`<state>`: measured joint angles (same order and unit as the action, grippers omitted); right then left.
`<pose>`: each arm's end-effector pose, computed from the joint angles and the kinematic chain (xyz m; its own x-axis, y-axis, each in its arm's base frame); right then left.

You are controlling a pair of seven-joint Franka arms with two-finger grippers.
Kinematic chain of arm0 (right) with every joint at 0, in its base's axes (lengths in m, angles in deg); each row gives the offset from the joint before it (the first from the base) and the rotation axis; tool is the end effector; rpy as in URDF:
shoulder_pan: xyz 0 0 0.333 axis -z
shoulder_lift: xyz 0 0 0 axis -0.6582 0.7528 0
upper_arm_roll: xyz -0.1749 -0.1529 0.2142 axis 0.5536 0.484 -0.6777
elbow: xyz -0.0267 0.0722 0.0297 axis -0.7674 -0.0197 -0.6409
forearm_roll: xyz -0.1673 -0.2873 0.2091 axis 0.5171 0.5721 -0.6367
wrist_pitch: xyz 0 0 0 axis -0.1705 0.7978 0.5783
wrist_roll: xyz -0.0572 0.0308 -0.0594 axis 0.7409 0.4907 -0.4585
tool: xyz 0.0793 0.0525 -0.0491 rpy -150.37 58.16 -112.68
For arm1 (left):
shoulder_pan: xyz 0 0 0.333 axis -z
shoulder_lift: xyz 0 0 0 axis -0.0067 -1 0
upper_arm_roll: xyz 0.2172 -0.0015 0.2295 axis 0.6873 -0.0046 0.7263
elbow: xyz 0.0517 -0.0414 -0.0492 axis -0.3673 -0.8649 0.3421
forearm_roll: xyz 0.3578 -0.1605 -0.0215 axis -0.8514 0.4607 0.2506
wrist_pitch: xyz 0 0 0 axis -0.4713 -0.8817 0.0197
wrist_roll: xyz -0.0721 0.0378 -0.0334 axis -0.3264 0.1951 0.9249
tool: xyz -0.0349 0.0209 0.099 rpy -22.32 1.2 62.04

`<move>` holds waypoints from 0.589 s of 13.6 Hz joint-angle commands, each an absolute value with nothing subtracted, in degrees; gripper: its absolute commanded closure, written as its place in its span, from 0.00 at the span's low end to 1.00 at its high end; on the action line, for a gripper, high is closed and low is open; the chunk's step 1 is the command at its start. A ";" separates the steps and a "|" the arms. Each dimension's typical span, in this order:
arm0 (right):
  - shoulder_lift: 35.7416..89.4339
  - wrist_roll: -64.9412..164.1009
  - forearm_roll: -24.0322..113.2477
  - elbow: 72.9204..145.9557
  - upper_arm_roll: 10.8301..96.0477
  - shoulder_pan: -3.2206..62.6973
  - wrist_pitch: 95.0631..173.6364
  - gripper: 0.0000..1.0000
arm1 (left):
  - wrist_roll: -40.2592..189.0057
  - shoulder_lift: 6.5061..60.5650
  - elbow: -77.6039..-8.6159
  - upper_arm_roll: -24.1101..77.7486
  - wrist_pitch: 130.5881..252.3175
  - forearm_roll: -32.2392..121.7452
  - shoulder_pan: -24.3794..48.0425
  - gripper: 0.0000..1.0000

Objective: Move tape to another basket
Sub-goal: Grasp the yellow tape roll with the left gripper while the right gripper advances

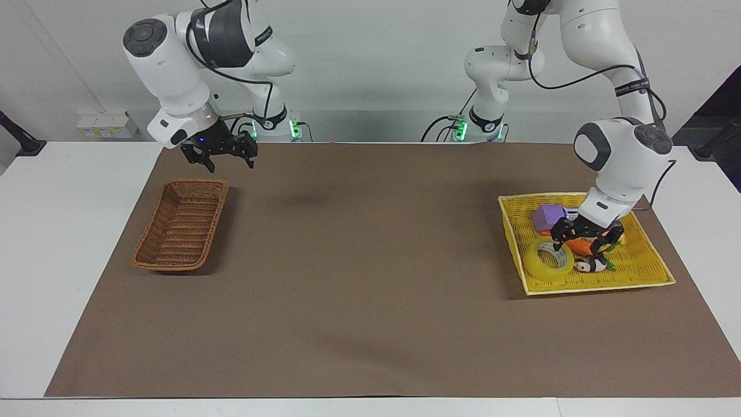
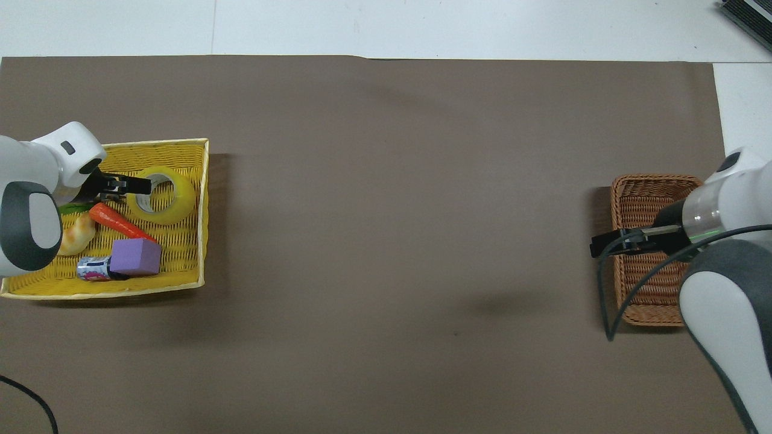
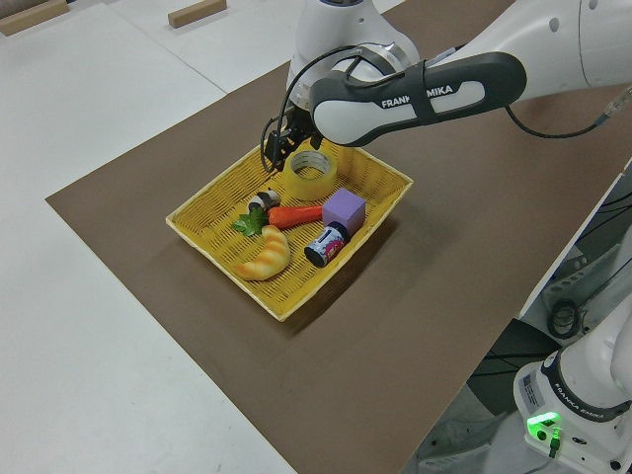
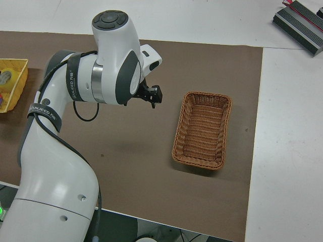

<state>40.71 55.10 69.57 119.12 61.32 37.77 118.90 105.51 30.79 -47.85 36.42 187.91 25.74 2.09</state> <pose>0.5152 0.0329 0.5126 0.9943 0.0719 -0.0794 0.0639 -0.9930 -0.0990 0.6082 0.0394 0.3682 0.9792 -0.1325 0.1538 -0.1373 -0.9903 0.0214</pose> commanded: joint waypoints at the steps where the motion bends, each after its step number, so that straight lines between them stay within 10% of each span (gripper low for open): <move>1: 43.10 53.97 67.11 122.14 61.34 36.24 123.70 0.00 | 107.48 29.36 -48.17 36.00 188.95 27.09 1.02 0.00; 3: 45.04 53.54 64.49 122.23 61.34 35.89 125.55 0.00 | 107.57 28.04 -48.08 36.00 188.95 30.14 1.11 0.05; 8: 46.89 53.27 54.85 122.49 61.34 34.04 128.46 0.00 | 107.57 28.04 -48.43 36.09 188.24 31.57 1.90 0.70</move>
<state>47.42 55.10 60.40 122.01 61.18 33.78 127.54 106.57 27.84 -47.87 35.96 188.03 30.46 1.52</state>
